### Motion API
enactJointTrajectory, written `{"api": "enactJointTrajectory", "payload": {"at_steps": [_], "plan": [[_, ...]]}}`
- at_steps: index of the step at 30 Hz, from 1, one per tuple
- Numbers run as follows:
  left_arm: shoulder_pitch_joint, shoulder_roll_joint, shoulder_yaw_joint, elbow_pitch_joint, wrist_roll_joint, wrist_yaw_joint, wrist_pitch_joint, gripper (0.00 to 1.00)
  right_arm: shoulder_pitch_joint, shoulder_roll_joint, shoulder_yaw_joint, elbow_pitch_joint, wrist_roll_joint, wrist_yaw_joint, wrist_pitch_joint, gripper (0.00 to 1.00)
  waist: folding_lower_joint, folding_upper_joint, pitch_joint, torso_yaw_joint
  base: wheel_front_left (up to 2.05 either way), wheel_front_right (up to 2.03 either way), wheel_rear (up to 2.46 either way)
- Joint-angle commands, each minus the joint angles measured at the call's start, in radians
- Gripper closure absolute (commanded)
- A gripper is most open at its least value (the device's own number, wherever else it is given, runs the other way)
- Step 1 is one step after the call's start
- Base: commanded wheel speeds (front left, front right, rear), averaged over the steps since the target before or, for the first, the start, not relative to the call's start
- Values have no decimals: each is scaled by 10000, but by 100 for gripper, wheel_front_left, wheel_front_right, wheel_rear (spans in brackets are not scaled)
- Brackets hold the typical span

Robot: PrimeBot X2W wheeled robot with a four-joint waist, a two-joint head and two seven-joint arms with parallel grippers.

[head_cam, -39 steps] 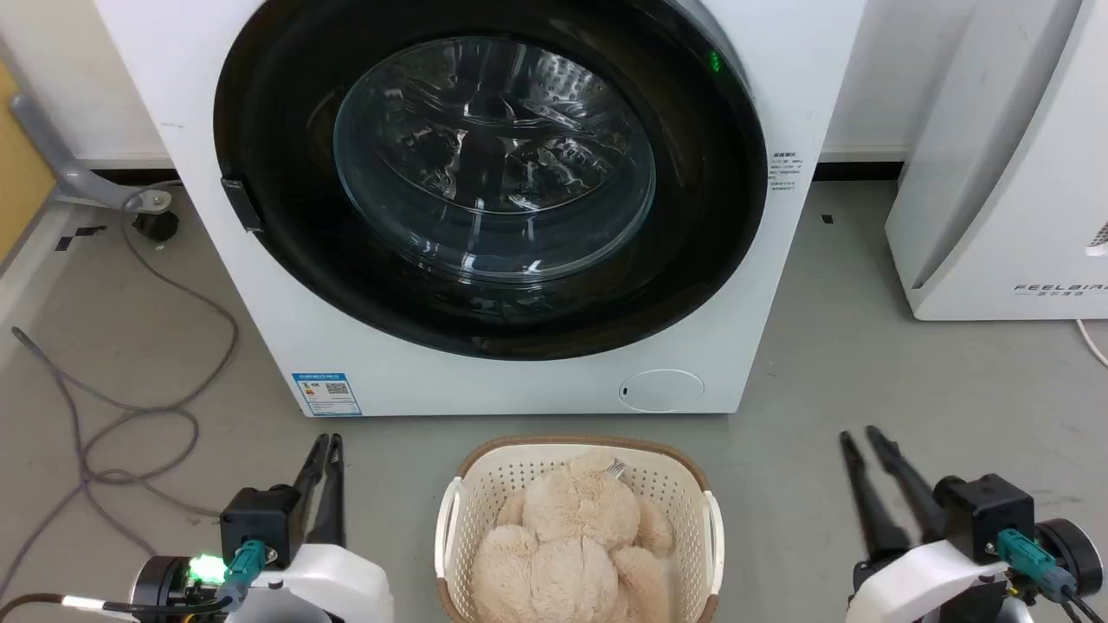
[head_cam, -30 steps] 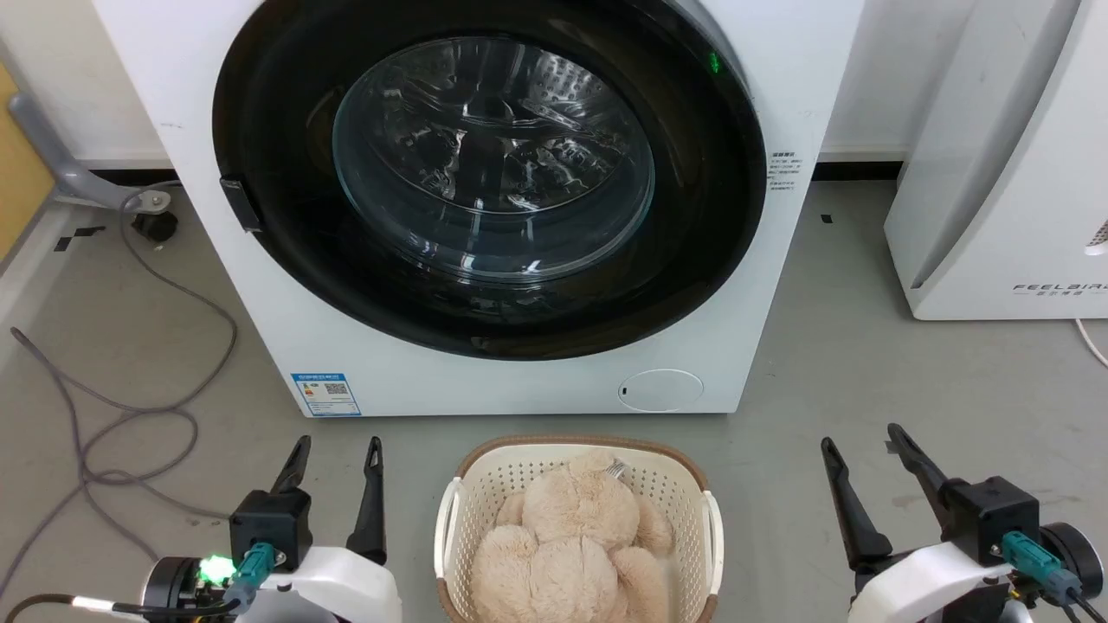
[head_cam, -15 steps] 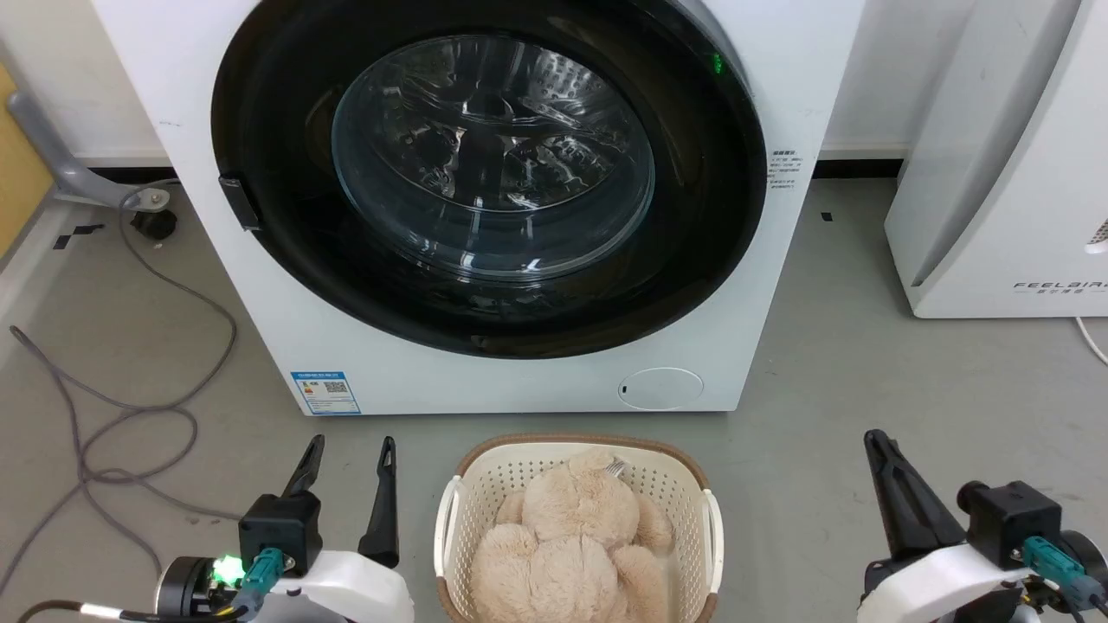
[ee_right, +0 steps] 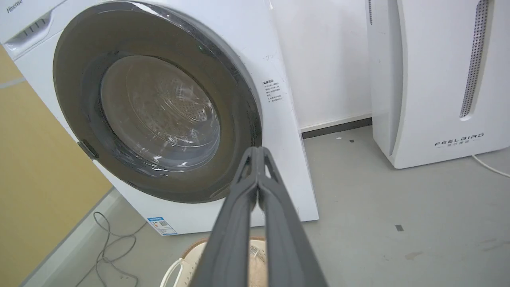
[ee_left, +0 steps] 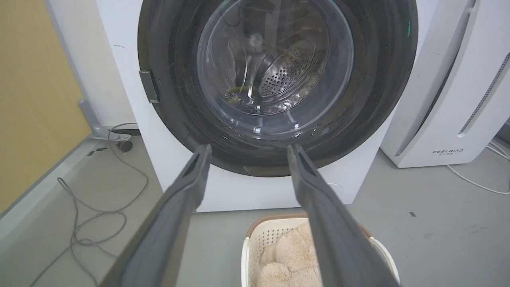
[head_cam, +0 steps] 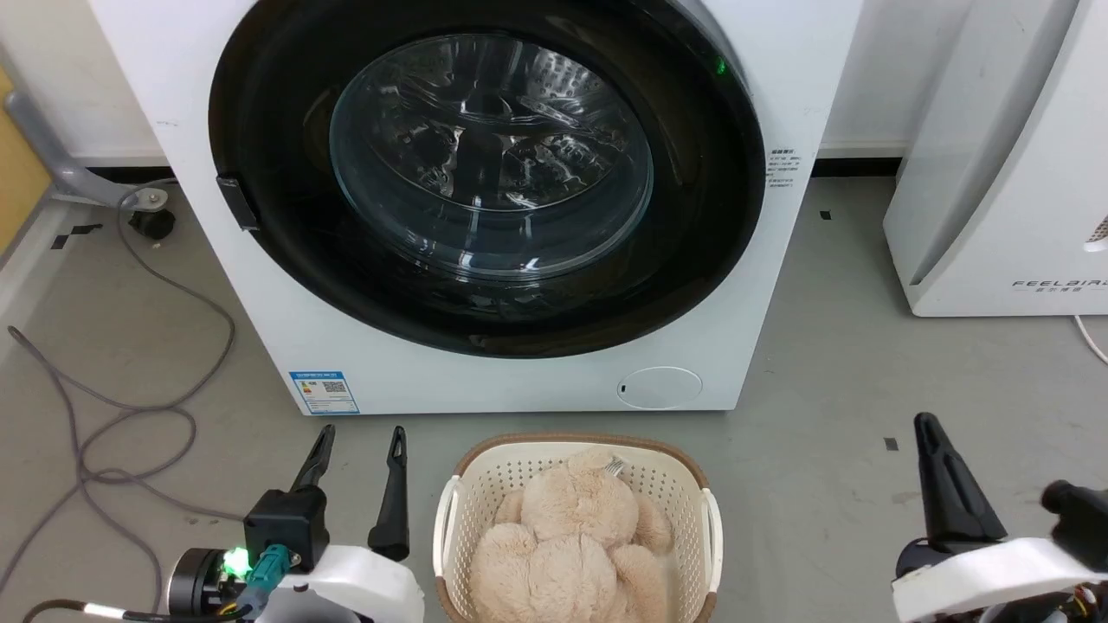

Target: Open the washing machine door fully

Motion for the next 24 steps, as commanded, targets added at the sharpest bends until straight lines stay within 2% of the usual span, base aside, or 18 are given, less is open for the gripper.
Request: {"api": "enactJointTrajectory", "payload": {"at_steps": [1,16,24], "plan": [[-160,5,-58,45,-119,57,-104,0,-180,7,-58,28,469,4,-100,100,0,0,0,3,0,0,0],[-280,6,-311,176,-351,138,-418,0,-1486,0,-688,1076,4221,5,-413,100,0,0,4,81,0,0,0],[-397,6,-458,186,-519,202,-584,0,-2792,-513,-840,2187,6210,5,-571,100,0,0,94,154,0,0,0]]}}
